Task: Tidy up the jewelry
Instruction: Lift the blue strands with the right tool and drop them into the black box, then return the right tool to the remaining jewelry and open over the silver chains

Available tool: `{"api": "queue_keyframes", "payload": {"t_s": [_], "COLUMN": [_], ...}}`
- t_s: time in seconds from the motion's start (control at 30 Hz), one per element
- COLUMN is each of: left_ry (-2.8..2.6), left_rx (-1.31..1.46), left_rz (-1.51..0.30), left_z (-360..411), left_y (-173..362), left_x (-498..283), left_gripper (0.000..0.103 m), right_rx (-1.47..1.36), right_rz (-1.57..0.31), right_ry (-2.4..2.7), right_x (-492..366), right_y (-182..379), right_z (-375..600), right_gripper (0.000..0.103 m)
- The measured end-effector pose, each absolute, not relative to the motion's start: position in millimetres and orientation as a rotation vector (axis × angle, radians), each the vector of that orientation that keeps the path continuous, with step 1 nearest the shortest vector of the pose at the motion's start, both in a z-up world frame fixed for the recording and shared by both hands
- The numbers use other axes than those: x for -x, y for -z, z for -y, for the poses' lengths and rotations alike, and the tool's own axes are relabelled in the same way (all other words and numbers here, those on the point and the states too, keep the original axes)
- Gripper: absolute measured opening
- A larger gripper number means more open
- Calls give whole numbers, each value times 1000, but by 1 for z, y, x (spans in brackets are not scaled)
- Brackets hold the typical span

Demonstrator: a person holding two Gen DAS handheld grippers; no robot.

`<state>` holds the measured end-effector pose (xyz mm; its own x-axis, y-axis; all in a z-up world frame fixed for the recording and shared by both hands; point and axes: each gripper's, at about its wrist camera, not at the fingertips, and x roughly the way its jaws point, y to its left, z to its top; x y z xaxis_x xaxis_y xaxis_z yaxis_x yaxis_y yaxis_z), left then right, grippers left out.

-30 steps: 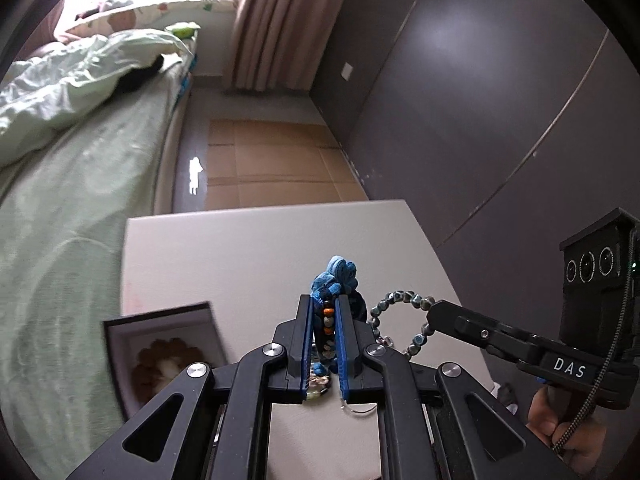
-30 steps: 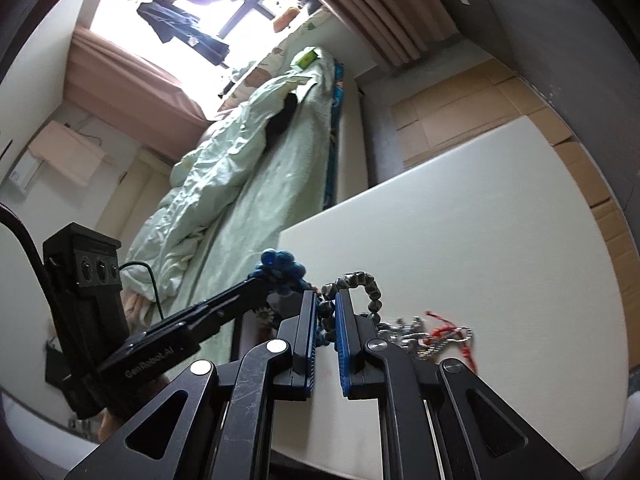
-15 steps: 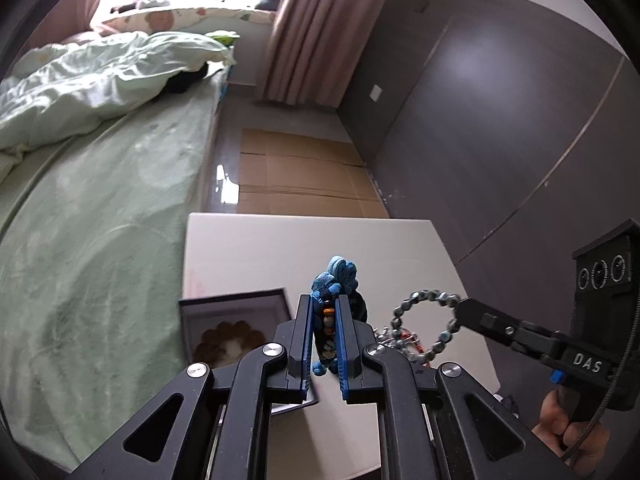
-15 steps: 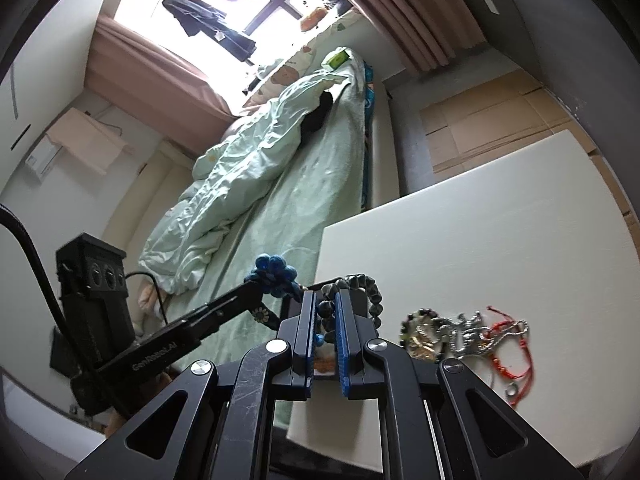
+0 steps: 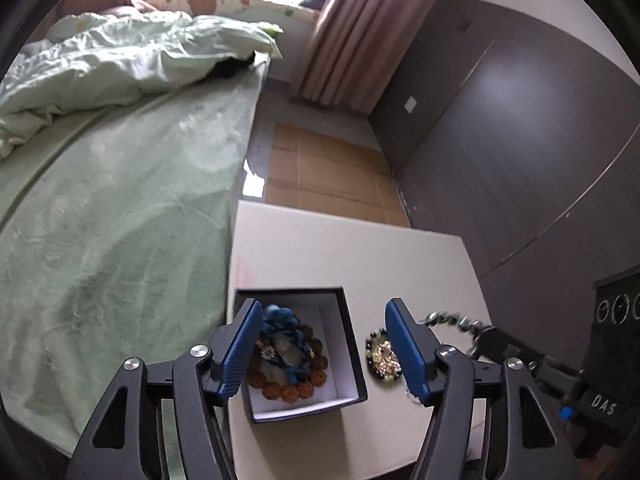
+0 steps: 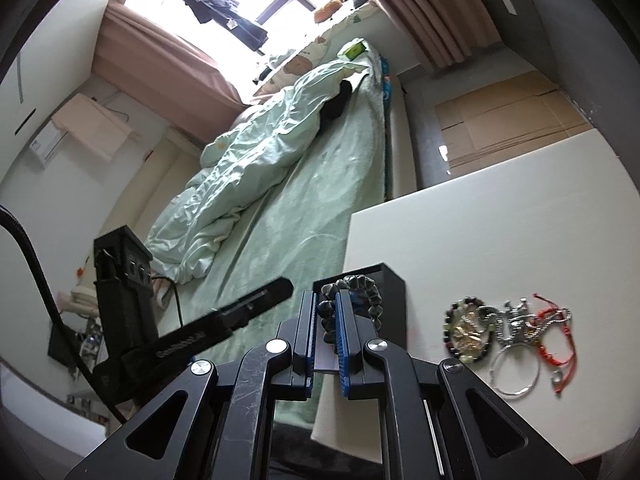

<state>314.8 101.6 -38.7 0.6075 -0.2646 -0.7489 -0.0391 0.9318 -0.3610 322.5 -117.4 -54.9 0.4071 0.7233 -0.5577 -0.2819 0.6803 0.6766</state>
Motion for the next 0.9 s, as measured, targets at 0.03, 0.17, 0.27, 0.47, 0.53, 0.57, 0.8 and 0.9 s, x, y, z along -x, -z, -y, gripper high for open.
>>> {"api": "queue_keyframes", "payload": {"t_s": [0.03,0.17,0.27,0.47,0.53,0.57,0.8,0.9], "left_ry": [128,100,94,82,80,80,101,116], "left_rx": [362,389,409,427,428,428,414,397], "left_rz": [-908,-912,-906,-904,-904,-904,-907,-909], "left_z": [-104,-115,-123,-130,-132,-132,-126,-118], "left_y": [38,41,41,42,42,42,42,42], "left_x": [-315,-316,-315,-314,-314,-315,-315,-316], "left_gripper": [65,65,65,65,65,65,65,65], "right_rx": [-534,-538,-537,-537,-530,-543,-557,-529], "right_rz": [-957,-965,-972,-979,-1005,-1027,-1024,-1015], "right_ry": [-677,-688,-687,-689,-691,-707,-711,-692], "right_x": [-323,-324,-325,-331,-336,-339,-333,-328], "right_y": [55,60,64,70,73,76,69,62], "right_z": [113,100,91,77,72,70,85,96], "right_gripper": [10,10,10,11,13,22,46,46]}}
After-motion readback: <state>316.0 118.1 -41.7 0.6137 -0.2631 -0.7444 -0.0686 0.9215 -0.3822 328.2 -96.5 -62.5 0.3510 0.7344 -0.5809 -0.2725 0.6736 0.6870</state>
